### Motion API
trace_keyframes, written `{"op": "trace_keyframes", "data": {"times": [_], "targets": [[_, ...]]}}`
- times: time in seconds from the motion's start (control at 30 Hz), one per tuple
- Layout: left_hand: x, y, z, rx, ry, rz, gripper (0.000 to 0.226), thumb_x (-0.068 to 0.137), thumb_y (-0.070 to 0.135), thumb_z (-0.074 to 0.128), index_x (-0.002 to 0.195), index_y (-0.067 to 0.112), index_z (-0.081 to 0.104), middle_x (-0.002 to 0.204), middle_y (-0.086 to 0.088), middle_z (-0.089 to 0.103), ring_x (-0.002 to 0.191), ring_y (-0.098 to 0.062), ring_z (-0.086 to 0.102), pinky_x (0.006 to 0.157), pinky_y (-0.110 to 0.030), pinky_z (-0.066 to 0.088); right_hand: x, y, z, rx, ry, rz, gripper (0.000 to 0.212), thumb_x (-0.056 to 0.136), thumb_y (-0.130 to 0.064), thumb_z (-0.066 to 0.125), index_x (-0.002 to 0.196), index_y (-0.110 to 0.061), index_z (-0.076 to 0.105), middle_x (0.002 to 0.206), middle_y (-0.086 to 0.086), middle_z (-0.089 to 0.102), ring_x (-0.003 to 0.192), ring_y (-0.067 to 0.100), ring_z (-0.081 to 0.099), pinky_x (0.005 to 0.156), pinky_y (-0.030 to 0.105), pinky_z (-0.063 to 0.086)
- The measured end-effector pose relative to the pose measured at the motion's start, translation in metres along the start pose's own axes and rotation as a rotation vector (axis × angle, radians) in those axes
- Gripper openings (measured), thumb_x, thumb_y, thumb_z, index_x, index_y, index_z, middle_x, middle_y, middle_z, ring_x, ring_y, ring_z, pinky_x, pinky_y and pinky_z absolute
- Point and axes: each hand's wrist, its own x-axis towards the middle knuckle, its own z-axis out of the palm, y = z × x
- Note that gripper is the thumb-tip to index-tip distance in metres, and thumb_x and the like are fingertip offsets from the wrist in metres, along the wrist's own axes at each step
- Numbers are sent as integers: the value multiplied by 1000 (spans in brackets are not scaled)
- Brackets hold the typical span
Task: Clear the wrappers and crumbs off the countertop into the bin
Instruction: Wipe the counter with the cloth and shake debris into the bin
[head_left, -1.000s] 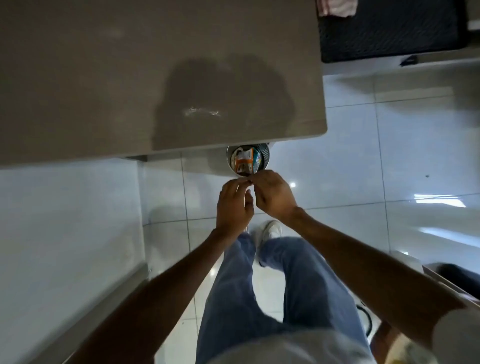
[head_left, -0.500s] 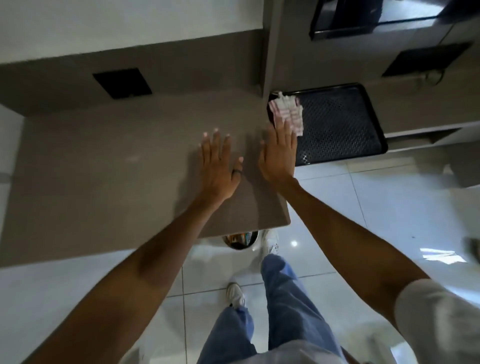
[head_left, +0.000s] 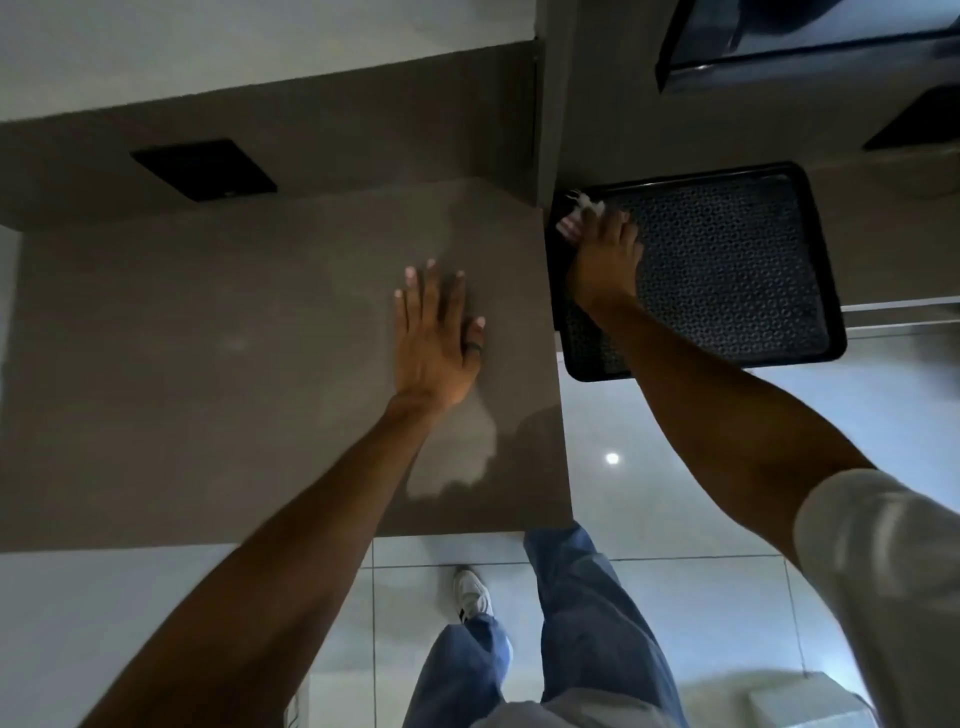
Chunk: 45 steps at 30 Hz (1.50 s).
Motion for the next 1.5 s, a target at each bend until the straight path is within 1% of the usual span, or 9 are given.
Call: {"op": "trace_keyframes", "data": {"times": [0.13, 0.37, 0.63, 0.8, 0.93, 1.13, 1.3, 1.4, 1.5], "targets": [[-13, -7, -15, 3, 21, -29, 62, 106, 44, 37, 161, 15, 34, 172, -19, 21, 160, -44, 13, 131, -55, 15, -35, -15, -25, 96, 227, 38, 71, 88, -17, 49, 157, -12, 32, 161, 19, 31, 129, 42, 44, 106, 46, 36], [-76, -50, -48, -5, 104, -89, 62, 106, 41, 33, 162, 16, 25, 172, -21, 15, 160, -46, 9, 131, -57, 13, -176, -101, -41, 88, 405, -320, 67, 86, -22, 46, 152, -14, 40, 159, 14, 38, 126, 37, 49, 100, 46, 43], [-213, -100, -49, -11, 93, -97, 65, 104, 47, 30, 162, 16, 27, 171, -23, 19, 159, -46, 15, 129, -58, 20, -285, -135, 27, -152, -98, -234, 65, 107, -49, 20, 164, -18, 8, 171, 14, 1, 158, 41, -1, 120, 72, 5], [-300, -106, -14, -80, 129, -81, 61, 110, 44, 29, 164, 17, 25, 173, -19, 16, 161, -39, 12, 131, -54, 18, -365, -120, 51, -90, 251, -646, 51, 102, -35, 39, 149, -17, 40, 163, 16, 31, 154, 37, 26, 122, 61, 21], [-373, -106, 44, -120, 40, -15, 63, 104, 37, 49, 160, 12, 37, 170, -19, 26, 159, -38, 23, 129, -52, 25, -433, -78, 110, -132, 46, -945, 45, 89, -23, 57, 134, -17, 61, 148, 12, 55, 138, 35, 51, 106, 53, 45], [-365, -101, 187, -328, -373, -224, 71, 102, 45, 50, 163, 18, 24, 173, -10, 22, 161, -29, 19, 128, -48, 31, -400, -27, 250, 51, -364, -282, 64, 97, -24, 60, 156, -17, 35, 162, 8, 35, 151, 29, 34, 118, 47, 39], [-269, -104, 360, -1005, -479, -848, 97, 99, 41, 66, 167, 18, 1, 173, -16, 13, 157, -38, 27, 123, -51, 38, -284, -2, 411, 504, -326, 440, 87, 93, -13, 66, 161, -6, 12, 164, 20, 25, 147, 41, 36, 118, 48, 39], [-235, -106, 435, -1413, -568, -1056, 103, 96, 36, 71, 165, 33, -6, 170, -16, 24, 144, -47, 46, 102, -61, 53, -247, 20, 477, 524, -257, 508, 77, 92, -21, 70, 153, -6, 26, 148, 22, 52, 132, 39, 55, 105, 47, 51], [-224, -105, 448, -1557, -597, -963, 73, 92, 31, 75, 154, 34, 36, 152, -16, 54, 128, -46, 61, 88, -71, 58, -243, 28, 489, 463, -233, 468, 72, 92, -25, 71, 149, -9, 30, 137, 19, 61, 120, 37, 64, 95, 47, 56]]}}
